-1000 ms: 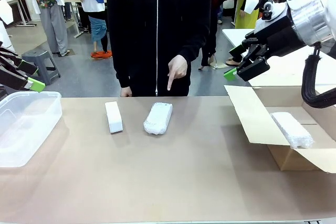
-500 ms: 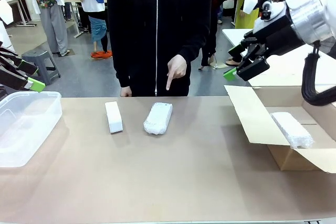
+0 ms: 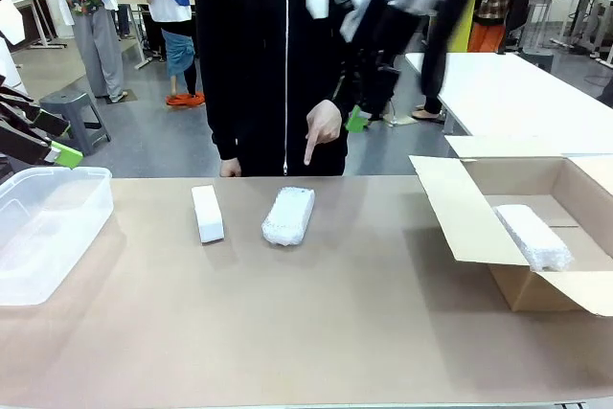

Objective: Separate and place wrapped and unwrapped clocks.
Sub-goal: Pick up the Digital clock indicated by the person.

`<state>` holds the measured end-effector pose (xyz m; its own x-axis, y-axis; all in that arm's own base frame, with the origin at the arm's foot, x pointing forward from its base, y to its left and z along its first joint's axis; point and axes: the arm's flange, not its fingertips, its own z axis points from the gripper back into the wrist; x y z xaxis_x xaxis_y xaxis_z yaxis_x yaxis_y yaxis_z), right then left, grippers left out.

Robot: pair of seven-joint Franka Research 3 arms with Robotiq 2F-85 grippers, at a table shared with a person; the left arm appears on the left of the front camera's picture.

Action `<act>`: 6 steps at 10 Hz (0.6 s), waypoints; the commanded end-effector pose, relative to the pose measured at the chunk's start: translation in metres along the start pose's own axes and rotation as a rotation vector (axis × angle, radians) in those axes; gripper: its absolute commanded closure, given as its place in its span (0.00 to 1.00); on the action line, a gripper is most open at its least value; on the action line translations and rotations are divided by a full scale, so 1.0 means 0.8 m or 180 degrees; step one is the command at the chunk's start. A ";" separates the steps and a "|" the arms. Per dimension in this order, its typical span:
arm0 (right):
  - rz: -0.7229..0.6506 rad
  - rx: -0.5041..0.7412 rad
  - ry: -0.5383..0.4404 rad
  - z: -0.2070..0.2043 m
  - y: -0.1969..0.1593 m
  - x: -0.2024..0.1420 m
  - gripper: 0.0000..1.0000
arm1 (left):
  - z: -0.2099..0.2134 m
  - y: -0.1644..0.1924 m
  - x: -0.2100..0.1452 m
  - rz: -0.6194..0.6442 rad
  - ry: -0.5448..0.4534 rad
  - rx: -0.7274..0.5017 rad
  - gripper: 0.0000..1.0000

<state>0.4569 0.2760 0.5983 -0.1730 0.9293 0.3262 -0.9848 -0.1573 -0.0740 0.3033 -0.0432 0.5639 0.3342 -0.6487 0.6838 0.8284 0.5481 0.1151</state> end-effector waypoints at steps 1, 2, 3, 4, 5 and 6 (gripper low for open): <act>0.0769 0.0103 0.0634 0.000 -0.082 0.036 0.00 | -0.001 0.001 -0.002 0.0001 -0.0033 -0.0047 0.00; 0.1210 0.0067 0.0706 -0.035 -0.087 0.051 0.00 | -0.001 0.001 -0.002 0.0001 -0.0033 -0.0047 0.00; 0.1633 0.0038 0.0750 -0.071 -0.086 0.057 0.00 | -0.001 0.001 -0.002 0.0001 -0.0033 -0.0047 0.00; 0.1999 -0.0172 0.0707 -0.099 -0.087 0.050 0.00 | -0.001 0.001 -0.002 0.0001 -0.0033 -0.0047 0.00; 0.2300 -0.0514 0.0624 -0.125 -0.087 0.033 0.00 | -0.001 0.001 -0.002 0.0001 -0.0033 -0.0047 0.00; 0.2395 -0.0769 0.0540 -0.138 -0.077 0.016 0.00 | -0.001 0.001 -0.002 0.0001 -0.0033 -0.0047 0.00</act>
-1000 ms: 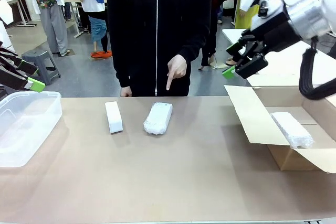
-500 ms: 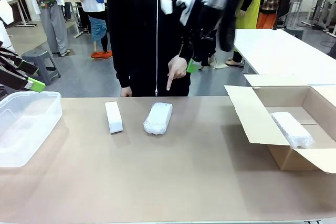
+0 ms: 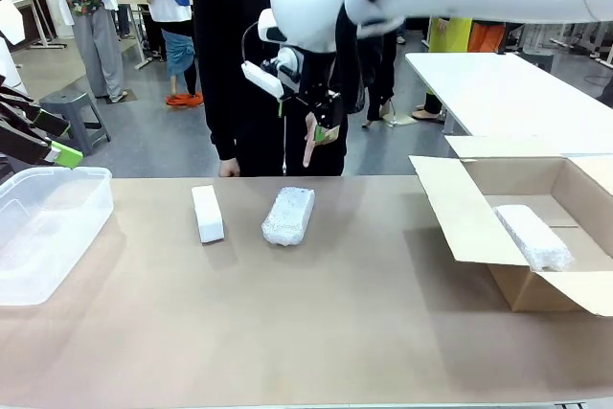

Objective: Separate and place wrapped and unwrapped clocks.
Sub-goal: Pick up the Digital clock indicated by the person.

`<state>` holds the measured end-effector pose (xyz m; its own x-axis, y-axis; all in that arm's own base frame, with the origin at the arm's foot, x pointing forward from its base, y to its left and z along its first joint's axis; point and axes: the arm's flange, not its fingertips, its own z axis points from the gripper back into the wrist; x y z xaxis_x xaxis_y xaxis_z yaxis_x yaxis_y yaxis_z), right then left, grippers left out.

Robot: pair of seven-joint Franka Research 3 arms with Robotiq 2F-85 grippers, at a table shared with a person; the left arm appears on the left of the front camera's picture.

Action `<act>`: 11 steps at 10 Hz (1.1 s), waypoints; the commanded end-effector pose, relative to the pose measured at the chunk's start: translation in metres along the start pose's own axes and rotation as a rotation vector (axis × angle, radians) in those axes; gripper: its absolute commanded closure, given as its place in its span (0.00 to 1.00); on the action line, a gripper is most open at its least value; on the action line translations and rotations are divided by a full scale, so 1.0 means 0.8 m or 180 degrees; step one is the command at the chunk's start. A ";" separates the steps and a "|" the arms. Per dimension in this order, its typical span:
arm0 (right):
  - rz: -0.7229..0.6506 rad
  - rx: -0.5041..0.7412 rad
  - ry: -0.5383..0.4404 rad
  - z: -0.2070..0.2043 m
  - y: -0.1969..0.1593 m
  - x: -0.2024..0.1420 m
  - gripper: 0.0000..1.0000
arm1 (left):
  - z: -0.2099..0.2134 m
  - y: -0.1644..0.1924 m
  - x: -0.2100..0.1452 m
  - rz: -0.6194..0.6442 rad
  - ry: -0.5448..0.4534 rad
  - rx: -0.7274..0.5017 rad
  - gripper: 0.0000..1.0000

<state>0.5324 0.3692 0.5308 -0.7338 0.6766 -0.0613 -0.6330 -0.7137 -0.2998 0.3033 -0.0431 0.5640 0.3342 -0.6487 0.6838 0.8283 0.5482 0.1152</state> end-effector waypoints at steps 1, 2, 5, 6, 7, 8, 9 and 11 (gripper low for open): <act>-0.0111 -0.0452 -0.0282 -0.002 0.070 -0.023 0.00 | -0.001 0.001 -0.002 0.0001 -0.0033 -0.0048 0.00; 0.0000 0.0000 0.0000 0.000 0.000 0.000 0.00 | -0.001 0.001 -0.002 0.0001 -0.0033 -0.0048 0.00; -0.0006 -0.0203 -0.0013 -0.006 0.015 -0.009 0.00 | -0.001 0.001 -0.002 0.0001 -0.0033 -0.0048 0.00; 0.0255 -0.0154 0.0042 -0.017 0.003 -0.021 0.00 | -0.001 0.001 -0.002 0.0001 -0.0033 -0.0048 0.00; 0.0532 -0.0041 0.0001 -0.042 -0.011 -0.019 0.00 | -0.001 0.001 -0.002 0.0001 -0.0033 -0.0048 0.00; 0.0736 0.0002 -0.0018 -0.066 -0.021 -0.013 0.00 | -0.001 0.001 -0.002 0.0001 -0.0033 -0.0048 0.00; 0.0906 0.0051 -0.0070 -0.090 -0.028 -0.002 0.00 | -0.001 0.001 -0.002 0.0001 -0.0033 -0.0048 0.00; 0.1089 0.0199 -0.0162 -0.141 -0.028 0.015 0.00 | -0.001 0.001 -0.002 0.0001 -0.0033 -0.0048 0.00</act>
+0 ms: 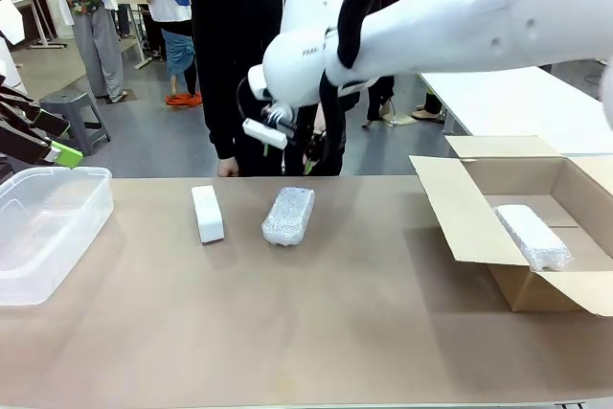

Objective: Separate and place wrapped and unwrapped clocks.
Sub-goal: Pick up the Digital clock indicated by the person.

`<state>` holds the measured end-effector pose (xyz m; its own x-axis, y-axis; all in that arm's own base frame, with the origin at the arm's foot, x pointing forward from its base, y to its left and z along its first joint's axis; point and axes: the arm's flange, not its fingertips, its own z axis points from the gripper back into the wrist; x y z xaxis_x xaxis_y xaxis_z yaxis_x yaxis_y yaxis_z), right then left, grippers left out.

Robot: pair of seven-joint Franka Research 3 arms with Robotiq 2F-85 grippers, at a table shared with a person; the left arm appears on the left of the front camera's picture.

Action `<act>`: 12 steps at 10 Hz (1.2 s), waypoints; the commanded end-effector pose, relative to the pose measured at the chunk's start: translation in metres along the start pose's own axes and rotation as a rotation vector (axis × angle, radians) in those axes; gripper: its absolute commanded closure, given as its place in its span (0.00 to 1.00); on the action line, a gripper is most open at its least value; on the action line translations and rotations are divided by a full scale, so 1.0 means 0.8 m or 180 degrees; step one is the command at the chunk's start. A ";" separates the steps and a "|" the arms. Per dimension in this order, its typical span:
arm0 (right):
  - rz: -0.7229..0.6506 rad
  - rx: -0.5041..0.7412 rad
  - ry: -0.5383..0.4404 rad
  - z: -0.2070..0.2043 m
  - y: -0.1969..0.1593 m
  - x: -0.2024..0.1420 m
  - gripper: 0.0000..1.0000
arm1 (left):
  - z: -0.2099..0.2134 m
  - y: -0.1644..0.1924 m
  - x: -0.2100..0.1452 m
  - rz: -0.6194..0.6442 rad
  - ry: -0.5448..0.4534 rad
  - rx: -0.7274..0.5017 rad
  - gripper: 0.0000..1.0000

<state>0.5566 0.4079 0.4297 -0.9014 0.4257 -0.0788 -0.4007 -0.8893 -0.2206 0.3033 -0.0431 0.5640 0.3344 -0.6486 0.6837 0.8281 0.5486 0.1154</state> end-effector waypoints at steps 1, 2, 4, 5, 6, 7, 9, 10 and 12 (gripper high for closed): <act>0.0241 0.0059 0.0003 -0.023 -0.011 -0.002 0.00 | -0.001 0.001 -0.002 0.0001 -0.0033 -0.0049 0.00; 0.0361 0.0200 -0.0077 -0.041 -0.008 0.005 0.00 | -0.001 0.001 -0.002 0.0001 -0.0033 -0.0049 0.00; 0.0554 0.0432 -0.0271 -0.060 0.002 0.015 0.00 | -0.001 0.001 -0.002 0.0001 -0.0033 -0.0049 0.00; 0.0596 0.0424 -0.0264 -0.064 0.006 0.017 0.00 | -0.001 0.001 -0.002 0.0001 -0.0033 -0.0049 0.00; 0.0583 0.0498 -0.0333 -0.069 0.010 0.018 0.00 | -0.001 0.001 -0.002 0.0001 -0.0033 -0.0049 0.00; 0.0596 0.0558 -0.0343 -0.071 0.015 0.019 0.00 | -0.001 0.001 -0.002 0.0001 -0.0033 -0.0049 0.00; 0.0691 0.0550 -0.0248 -0.079 0.017 0.013 0.00 | -0.001 0.001 -0.002 0.0001 -0.0033 -0.0049 0.00; 0.0752 0.0502 -0.0219 -0.084 0.022 0.006 0.00 | -0.001 0.001 -0.002 0.0001 -0.0033 -0.0049 0.00; 0.0782 0.0390 -0.0191 -0.092 0.026 -0.004 0.00 | -0.001 0.001 -0.002 0.0001 -0.0033 -0.0049 0.00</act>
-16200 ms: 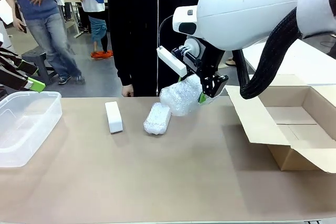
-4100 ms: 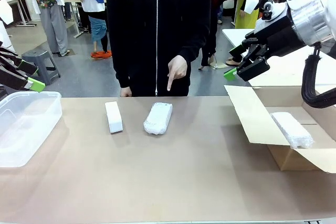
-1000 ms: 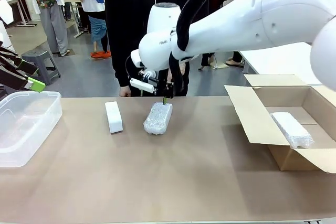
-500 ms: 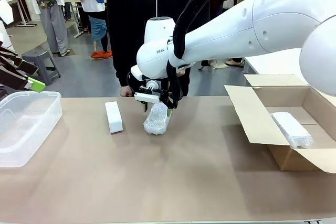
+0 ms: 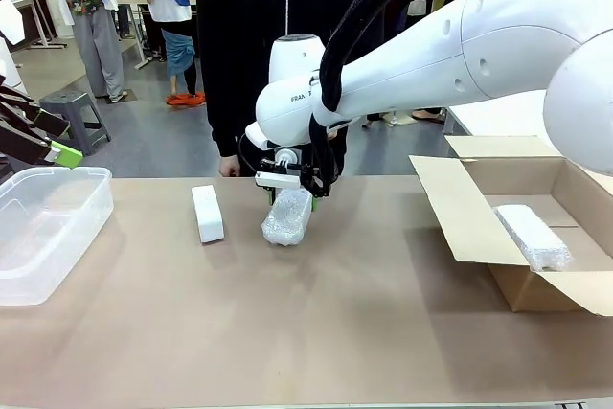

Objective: Separate and place wrapped and unwrapped clocks.
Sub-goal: Pick up the Digital clock indicated by the person.

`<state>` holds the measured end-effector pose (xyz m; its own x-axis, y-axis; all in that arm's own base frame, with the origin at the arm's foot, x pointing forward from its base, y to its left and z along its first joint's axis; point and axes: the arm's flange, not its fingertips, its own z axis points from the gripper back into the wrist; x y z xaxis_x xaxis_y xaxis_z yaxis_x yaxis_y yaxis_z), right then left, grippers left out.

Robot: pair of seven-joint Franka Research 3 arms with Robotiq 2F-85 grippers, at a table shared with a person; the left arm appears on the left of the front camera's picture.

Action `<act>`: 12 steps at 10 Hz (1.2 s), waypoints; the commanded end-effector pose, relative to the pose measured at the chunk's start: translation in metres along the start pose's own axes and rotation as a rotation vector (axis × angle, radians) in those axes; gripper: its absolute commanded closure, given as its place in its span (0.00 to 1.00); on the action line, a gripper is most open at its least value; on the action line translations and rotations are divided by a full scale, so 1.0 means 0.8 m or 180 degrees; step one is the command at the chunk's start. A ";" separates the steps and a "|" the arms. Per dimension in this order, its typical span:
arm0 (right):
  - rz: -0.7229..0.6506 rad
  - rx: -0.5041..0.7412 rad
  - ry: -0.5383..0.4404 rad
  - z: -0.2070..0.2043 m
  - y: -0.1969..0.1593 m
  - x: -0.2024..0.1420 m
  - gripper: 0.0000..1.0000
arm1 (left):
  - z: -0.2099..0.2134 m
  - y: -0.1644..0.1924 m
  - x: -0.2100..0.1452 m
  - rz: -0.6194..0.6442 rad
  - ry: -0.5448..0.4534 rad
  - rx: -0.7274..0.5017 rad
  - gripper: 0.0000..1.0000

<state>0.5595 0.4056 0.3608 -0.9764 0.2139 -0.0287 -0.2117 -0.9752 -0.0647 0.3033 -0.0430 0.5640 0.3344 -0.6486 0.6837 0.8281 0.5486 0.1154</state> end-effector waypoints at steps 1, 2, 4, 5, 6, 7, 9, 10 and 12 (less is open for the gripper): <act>0.0114 -0.0082 0.0085 -0.011 0.004 -0.009 0.00 | -0.001 0.001 -0.002 0.0001 -0.0033 -0.0049 0.00; 0.0126 -0.0106 0.0077 -0.014 0.002 -0.013 0.00 | -0.001 0.001 -0.002 0.0001 -0.0033 -0.0049 0.00; 0.0108 -0.0076 0.0090 -0.016 -0.001 -0.014 0.00 | -0.001 0.001 -0.002 0.0001 -0.0033 -0.0049 0.00; 0.0106 -0.0066 0.0085 -0.018 -0.002 -0.014 0.00 | -0.001 0.001 -0.002 0.0001 -0.0033 -0.0049 0.00; 0.0078 -0.0020 0.0064 -0.022 -0.004 -0.018 0.00 | -0.001 0.001 -0.002 0.0001 -0.0033 -0.0049 0.00; 0.0089 -0.0011 0.0039 -0.029 -0.007 -0.022 0.00 | -0.001 0.001 -0.002 0.0001 -0.0033 -0.0049 0.00; 0.0124 -0.0002 0.0062 -0.035 -0.009 -0.026 0.00 | -0.001 0.001 -0.002 0.0001 -0.0033 -0.0049 0.00; 0.0116 0.0023 0.0032 -0.039 -0.009 -0.026 0.00 | -0.001 0.001 -0.002 0.0001 -0.0033 -0.0049 0.00; 0.0082 0.0096 -0.0023 -0.048 -0.012 -0.027 0.00 | -0.001 0.001 -0.002 0.0001 -0.0033 -0.0049 0.00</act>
<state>0.5756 0.4124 0.3322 -0.9796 0.2005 -0.0102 -0.1990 -0.9766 -0.0815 0.3033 -0.0430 0.5640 0.3344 -0.6486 0.6837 0.8281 0.5486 0.1154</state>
